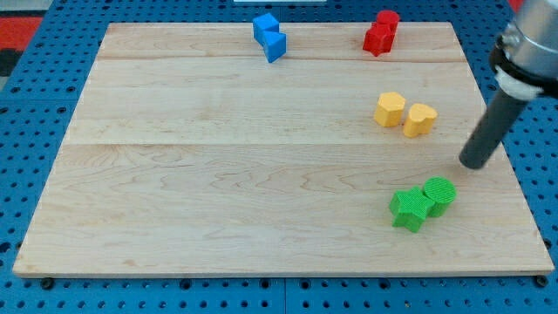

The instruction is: Move the yellow heart close to the yellow hexagon

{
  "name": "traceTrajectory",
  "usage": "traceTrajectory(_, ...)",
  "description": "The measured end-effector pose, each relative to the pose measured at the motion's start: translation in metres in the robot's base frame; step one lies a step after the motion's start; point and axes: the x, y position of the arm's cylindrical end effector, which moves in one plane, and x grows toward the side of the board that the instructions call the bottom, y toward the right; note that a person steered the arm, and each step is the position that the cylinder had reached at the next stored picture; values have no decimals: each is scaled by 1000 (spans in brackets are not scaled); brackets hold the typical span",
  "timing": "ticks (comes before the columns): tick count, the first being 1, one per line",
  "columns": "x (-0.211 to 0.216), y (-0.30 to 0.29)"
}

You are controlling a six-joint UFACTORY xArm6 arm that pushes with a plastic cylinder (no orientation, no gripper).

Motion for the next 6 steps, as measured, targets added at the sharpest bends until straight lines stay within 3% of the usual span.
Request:
traceTrajectory(2, -68, -55)
traceTrajectory(5, -79, -62)
traceTrajectory(6, -77, -24)
